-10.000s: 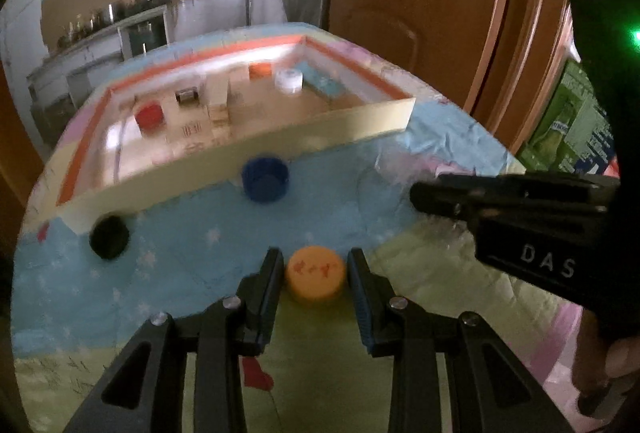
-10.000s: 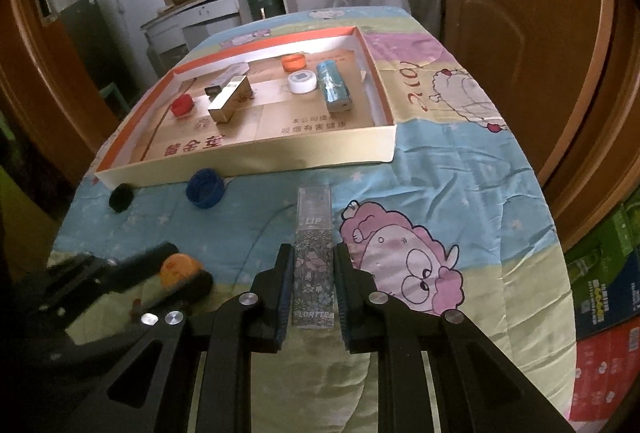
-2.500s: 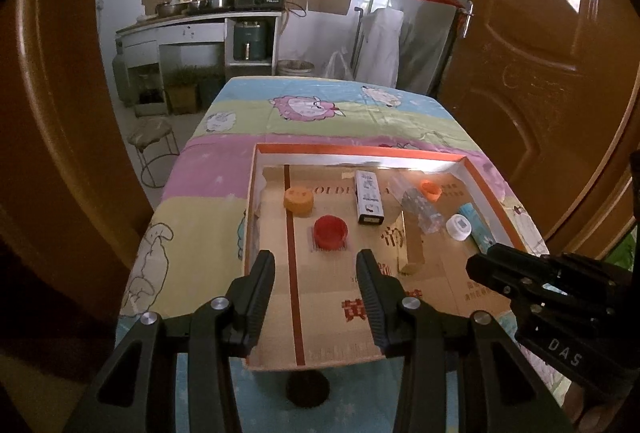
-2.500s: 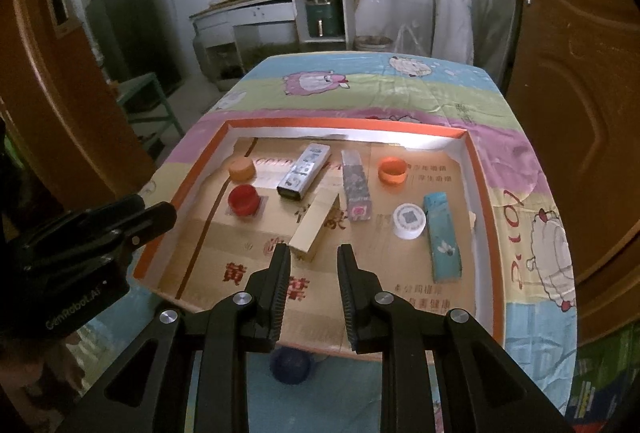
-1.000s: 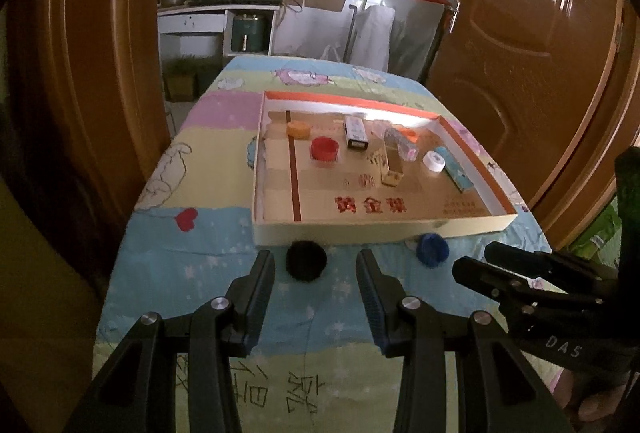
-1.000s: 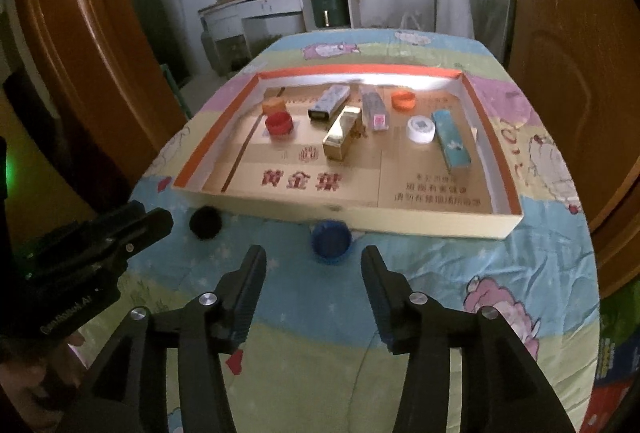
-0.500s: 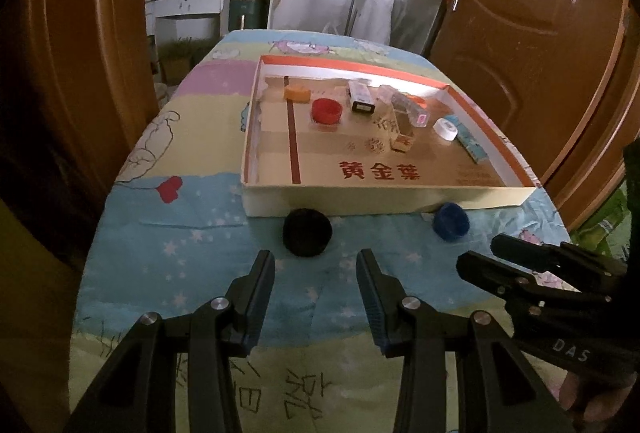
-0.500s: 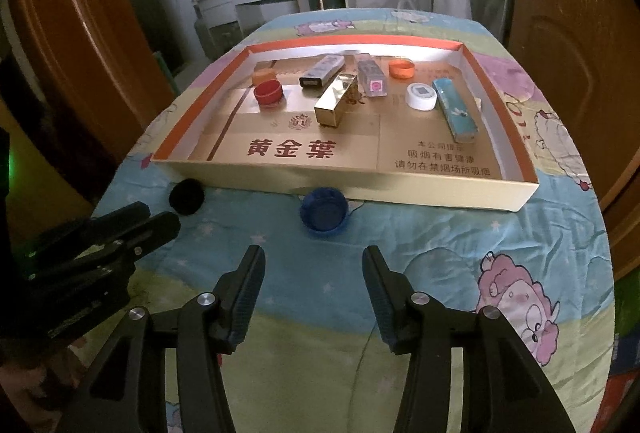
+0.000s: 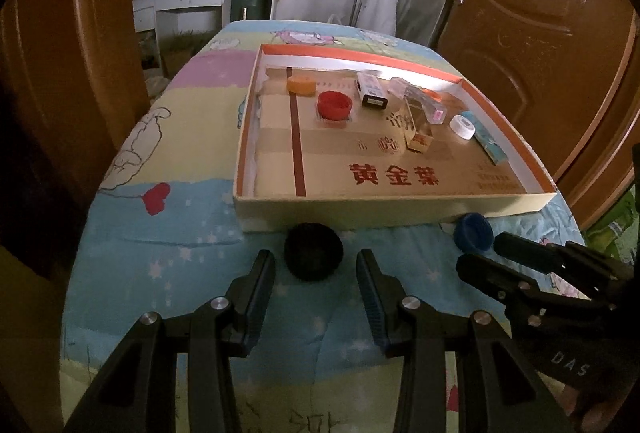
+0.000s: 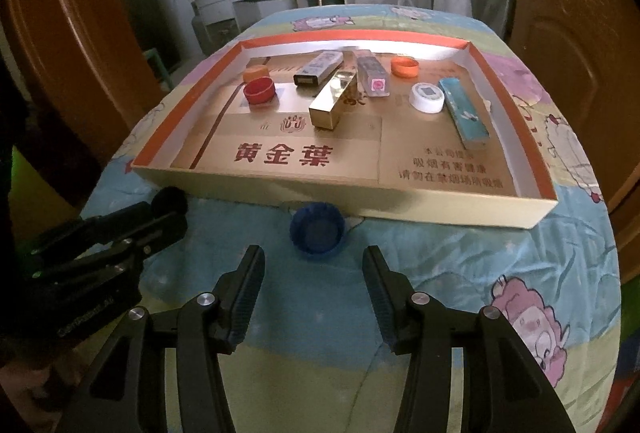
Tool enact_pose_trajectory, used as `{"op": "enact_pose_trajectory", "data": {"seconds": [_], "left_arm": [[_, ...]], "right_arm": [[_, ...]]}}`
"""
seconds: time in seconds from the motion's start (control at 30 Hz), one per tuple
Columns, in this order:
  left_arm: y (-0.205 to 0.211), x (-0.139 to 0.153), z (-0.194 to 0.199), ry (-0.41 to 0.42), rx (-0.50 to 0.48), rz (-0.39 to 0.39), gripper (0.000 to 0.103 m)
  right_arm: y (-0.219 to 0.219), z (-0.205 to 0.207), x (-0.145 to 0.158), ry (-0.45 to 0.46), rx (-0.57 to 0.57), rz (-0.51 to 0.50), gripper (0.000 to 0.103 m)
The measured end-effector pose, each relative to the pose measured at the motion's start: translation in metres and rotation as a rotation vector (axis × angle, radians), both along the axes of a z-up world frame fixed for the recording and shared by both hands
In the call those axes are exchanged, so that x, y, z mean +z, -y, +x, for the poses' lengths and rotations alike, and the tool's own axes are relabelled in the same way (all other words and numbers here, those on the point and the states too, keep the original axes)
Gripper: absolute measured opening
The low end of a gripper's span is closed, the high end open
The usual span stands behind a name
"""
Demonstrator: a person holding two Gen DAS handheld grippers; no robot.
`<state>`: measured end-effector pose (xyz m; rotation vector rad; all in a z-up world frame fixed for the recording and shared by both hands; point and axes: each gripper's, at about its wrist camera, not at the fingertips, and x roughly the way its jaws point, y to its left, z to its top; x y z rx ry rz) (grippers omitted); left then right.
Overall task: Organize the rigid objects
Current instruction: 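Grasp the black cap with the left gripper while the right gripper grasps the blue cap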
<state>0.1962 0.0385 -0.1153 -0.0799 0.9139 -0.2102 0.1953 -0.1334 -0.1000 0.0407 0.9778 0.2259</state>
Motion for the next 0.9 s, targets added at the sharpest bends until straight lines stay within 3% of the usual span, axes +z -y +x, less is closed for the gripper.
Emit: {"op": "enact_pose_trajectory", "data": {"seconds": [0.27,0.33,0.37,0.4,0.5,0.9], "left_arm": [[0.000,-0.001,0.003,0.013,-0.005,-0.006,0.042],[0.001,-0.001,0.003,0.020,-0.008,0.004,0.042],[0.002,-0.001,0.002,0.022,-0.010,0.007,0.041],[0.002,-0.001,0.002,0.024,-0.013,0.009,0.038],[0.002,-0.001,0.002,0.027,-0.022,-0.004,0.031],[0.002,0.005,-0.007,0.047,-0.042,-0.034,0.031]], "right_arm": [[-0.007,0.009,-0.002,0.022,0.019,-0.033,0.052],[-0.009,0.009,-0.003,0.029,0.024,-0.040,0.044],[-0.010,0.009,-0.004,0.029,0.025,-0.043,0.032],[-0.010,0.009,-0.004,0.030,0.026,-0.044,0.031],[-0.011,0.009,-0.004,0.034,0.033,-0.048,0.031],[-0.012,0.001,-0.001,0.035,0.039,-0.038,0.031]]}}
